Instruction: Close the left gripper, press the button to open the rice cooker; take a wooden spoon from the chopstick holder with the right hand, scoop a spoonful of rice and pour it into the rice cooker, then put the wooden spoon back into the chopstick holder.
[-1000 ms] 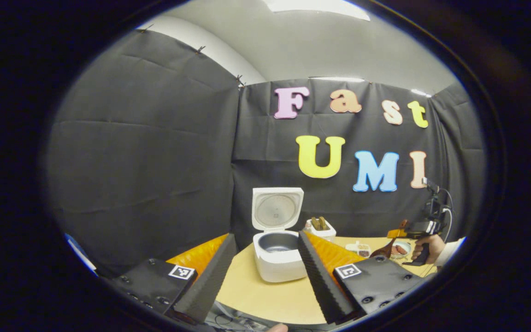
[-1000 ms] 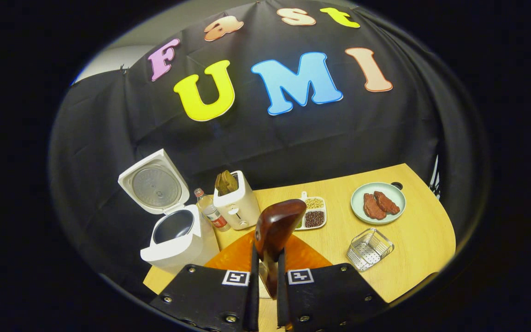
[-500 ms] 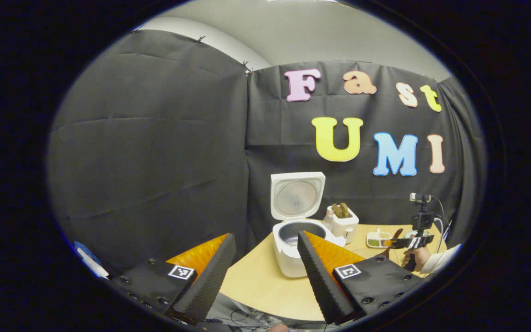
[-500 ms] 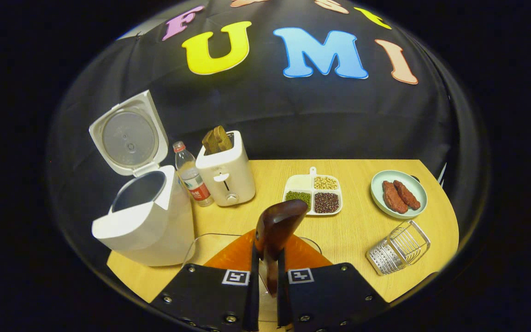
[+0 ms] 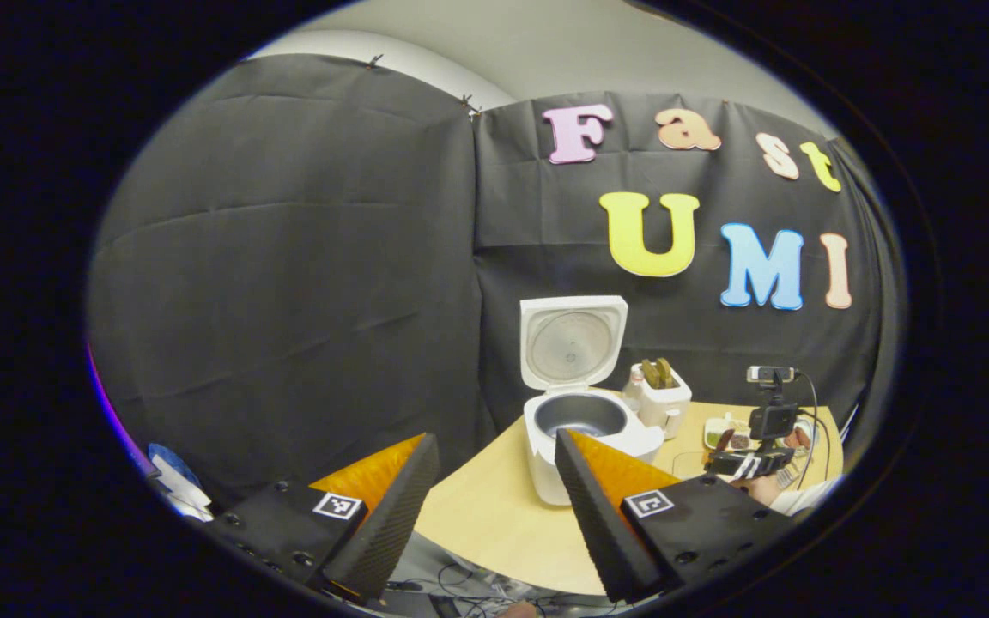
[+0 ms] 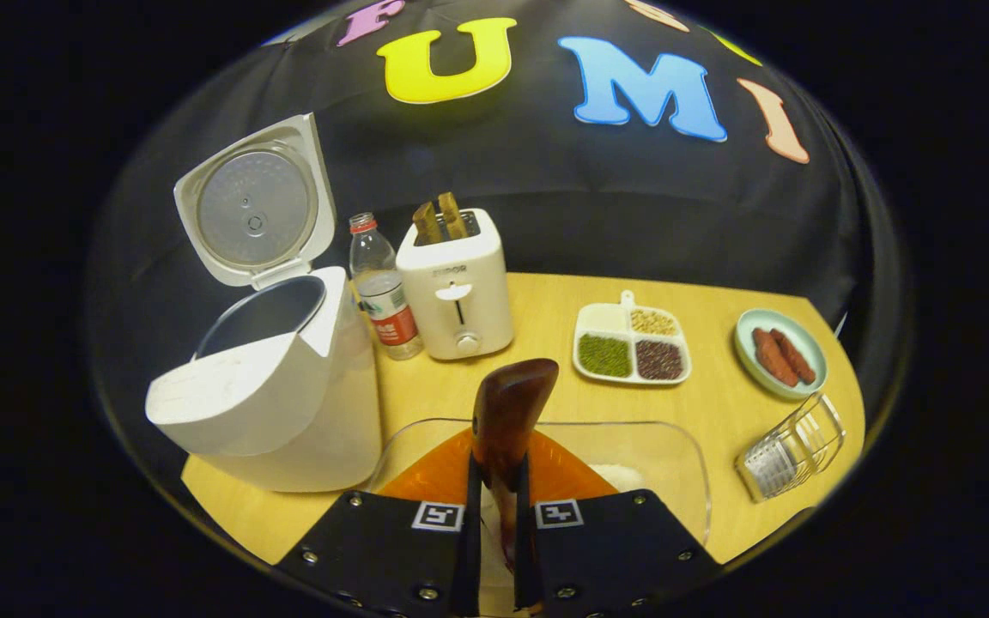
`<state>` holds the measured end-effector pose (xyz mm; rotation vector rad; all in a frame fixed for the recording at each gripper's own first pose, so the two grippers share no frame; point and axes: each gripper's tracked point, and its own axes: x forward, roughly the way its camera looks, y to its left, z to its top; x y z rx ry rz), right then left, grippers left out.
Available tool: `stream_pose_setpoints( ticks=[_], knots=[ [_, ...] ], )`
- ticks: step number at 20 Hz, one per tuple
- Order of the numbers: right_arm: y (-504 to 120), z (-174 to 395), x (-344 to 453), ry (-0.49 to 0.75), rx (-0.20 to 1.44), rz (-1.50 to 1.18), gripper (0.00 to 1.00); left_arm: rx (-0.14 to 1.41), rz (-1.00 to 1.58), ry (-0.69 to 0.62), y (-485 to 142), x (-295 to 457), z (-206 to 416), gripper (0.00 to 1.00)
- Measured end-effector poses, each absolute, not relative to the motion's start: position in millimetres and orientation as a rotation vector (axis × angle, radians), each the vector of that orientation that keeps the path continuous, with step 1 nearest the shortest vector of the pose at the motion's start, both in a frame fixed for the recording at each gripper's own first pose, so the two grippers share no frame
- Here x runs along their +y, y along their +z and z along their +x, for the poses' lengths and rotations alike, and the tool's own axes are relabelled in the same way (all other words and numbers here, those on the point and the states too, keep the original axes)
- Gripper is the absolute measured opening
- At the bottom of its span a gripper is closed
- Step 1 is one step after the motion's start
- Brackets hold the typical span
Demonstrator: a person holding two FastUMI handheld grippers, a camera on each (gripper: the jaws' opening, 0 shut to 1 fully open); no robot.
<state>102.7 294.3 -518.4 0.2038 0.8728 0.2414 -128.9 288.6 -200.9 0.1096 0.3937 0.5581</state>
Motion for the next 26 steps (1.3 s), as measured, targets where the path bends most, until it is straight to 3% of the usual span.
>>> stream_pose_setpoints(
  ticks=[9, 15, 26],
  knots=[
    [-518.6, 96.9, 297.2, 0.25, 1.02, 0.586, 0.16, 0.371, 0.129, 0.582, -191.3, 282.5, -134.4, 0.95],
    [-510.4, 100.0, 277.0, 0.223, 1.02, 0.793, 0.16, 0.369, 0.168, 0.557, -184.4, 274.8, -125.3, 0.95],
    [-489.8, 109.3, 226.6, 0.192, 0.947, 0.92, 0.16, 0.365, 0.188, 0.499, -181.1, 264.2, -101.0, 0.96]
  ],
)
